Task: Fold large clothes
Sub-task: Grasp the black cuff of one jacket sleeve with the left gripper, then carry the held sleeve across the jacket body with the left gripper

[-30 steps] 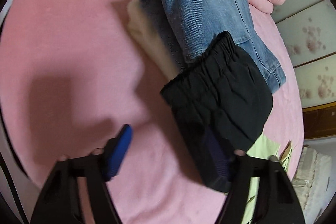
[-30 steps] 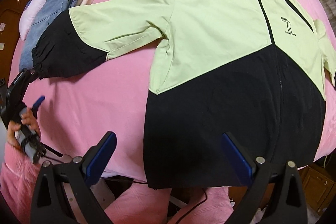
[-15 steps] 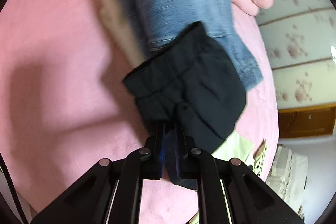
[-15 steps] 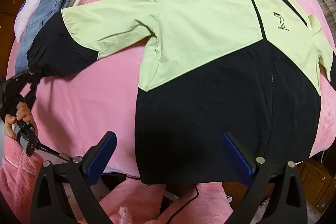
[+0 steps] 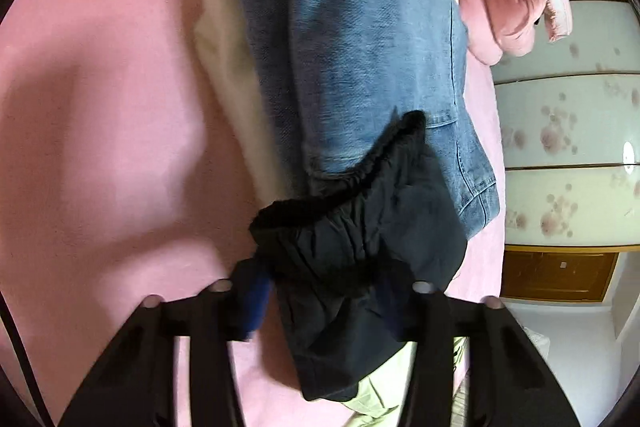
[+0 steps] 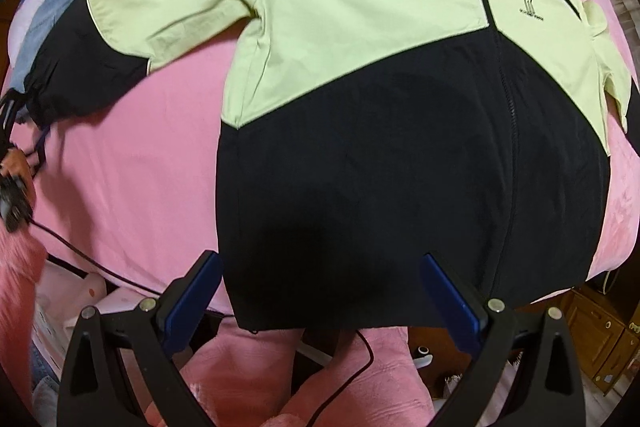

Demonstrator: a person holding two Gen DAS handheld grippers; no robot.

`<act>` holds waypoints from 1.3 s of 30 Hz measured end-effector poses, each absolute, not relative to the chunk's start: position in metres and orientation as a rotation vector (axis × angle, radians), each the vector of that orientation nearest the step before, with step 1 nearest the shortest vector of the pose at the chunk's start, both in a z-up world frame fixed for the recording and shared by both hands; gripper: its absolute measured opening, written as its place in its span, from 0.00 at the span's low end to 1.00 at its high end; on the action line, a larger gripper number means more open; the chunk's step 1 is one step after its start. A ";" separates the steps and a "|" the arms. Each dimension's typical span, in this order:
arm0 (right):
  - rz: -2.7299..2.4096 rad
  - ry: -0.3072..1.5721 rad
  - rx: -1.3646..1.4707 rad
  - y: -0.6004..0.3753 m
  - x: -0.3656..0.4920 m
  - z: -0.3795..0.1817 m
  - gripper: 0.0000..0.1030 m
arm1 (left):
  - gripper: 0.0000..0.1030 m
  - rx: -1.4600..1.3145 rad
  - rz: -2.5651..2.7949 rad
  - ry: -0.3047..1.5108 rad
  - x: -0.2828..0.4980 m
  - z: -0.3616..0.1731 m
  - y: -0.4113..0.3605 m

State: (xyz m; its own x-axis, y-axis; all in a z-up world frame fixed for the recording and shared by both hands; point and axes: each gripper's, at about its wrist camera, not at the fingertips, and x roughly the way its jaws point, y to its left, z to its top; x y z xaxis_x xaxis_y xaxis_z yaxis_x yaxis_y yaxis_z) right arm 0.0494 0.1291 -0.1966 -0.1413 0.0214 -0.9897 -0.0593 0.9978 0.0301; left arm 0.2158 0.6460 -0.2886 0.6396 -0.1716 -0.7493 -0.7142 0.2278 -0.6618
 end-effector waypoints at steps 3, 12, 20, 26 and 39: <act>0.097 1.713 -0.022 0.127 0.046 -0.196 0.97 | 0.27 -1.237 0.469 0.824 0.229 -0.268 0.633; 0.199 1.663 0.033 0.107 0.050 -0.186 0.97 | 0.14 -1.107 0.358 0.749 0.221 -0.175 0.540; 0.261 1.534 0.168 0.020 0.079 -0.167 0.97 | 0.15 -0.906 0.108 0.761 0.270 -0.083 0.379; 0.191 1.398 0.277 -0.082 0.117 -0.158 0.97 | 0.15 -0.819 -0.046 0.848 0.295 -0.085 0.239; 0.081 1.230 0.497 -0.203 0.163 -0.207 0.96 | 0.85 -0.454 -0.018 1.266 0.309 -0.173 0.117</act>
State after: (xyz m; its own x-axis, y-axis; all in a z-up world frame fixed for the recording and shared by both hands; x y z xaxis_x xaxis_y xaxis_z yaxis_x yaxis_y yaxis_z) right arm 0.1632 -0.2027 -0.2068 0.3461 0.3222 -0.8811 0.2040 0.8908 0.4059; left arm 0.3090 0.1171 -0.1726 0.3125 -0.2596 -0.9137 -0.2334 0.9115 -0.3388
